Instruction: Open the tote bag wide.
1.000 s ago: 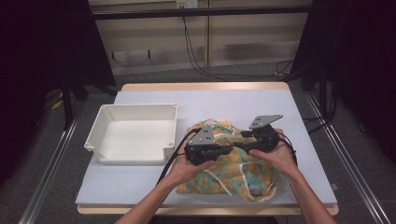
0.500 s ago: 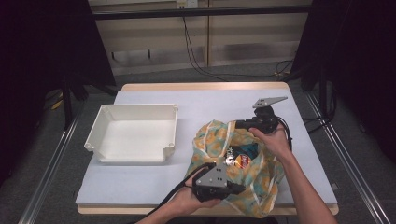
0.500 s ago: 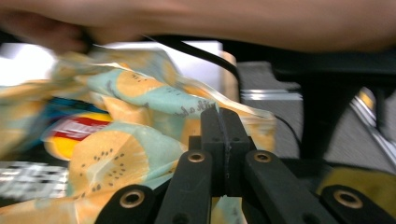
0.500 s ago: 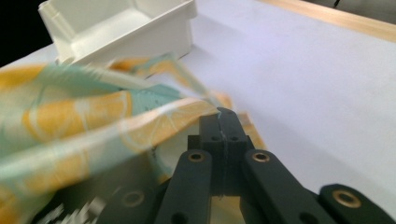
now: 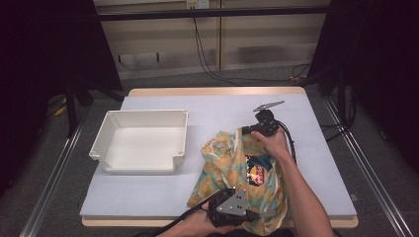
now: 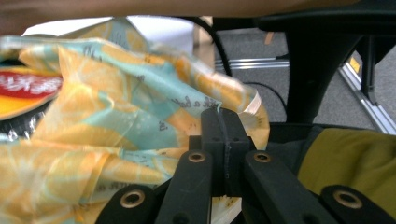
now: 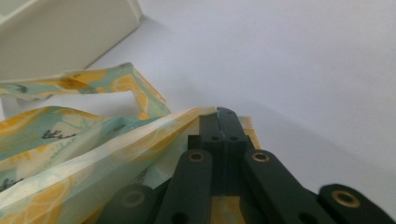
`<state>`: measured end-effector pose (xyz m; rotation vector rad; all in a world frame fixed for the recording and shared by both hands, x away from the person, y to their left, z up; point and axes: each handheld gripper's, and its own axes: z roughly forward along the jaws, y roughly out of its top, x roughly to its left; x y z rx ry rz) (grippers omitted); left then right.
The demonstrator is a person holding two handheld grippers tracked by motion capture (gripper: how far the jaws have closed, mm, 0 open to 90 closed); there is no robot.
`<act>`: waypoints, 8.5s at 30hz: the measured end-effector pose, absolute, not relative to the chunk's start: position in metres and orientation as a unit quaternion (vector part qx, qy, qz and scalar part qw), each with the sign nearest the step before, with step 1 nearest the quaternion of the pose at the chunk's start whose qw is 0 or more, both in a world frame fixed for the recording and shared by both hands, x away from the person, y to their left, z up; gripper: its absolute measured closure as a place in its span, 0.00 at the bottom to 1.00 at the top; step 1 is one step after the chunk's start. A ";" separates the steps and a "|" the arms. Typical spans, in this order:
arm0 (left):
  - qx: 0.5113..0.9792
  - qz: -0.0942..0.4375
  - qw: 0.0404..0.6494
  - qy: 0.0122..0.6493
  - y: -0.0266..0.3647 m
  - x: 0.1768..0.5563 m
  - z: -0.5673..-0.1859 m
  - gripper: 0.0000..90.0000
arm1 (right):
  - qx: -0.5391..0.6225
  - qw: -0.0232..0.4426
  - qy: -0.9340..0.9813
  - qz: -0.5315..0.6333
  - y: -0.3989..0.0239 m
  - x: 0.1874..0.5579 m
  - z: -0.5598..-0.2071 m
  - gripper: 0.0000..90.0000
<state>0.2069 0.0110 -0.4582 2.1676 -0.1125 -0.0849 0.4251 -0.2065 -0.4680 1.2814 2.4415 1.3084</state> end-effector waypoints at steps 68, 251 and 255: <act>0.880 -0.065 0.469 -0.018 -0.020 0.227 -0.454 1.00 | 0.427 0.082 0.783 0.445 -0.285 0.272 -0.450 0.46; 0.933 0.037 0.357 0.005 -0.044 0.254 -0.447 0.71 | 0.392 0.097 0.812 0.420 -0.262 0.162 -0.476 1.00; 0.940 0.035 0.339 0.003 -0.048 0.254 -0.447 0.70 | 0.393 0.099 0.815 0.413 -0.263 0.161 -0.478 1.00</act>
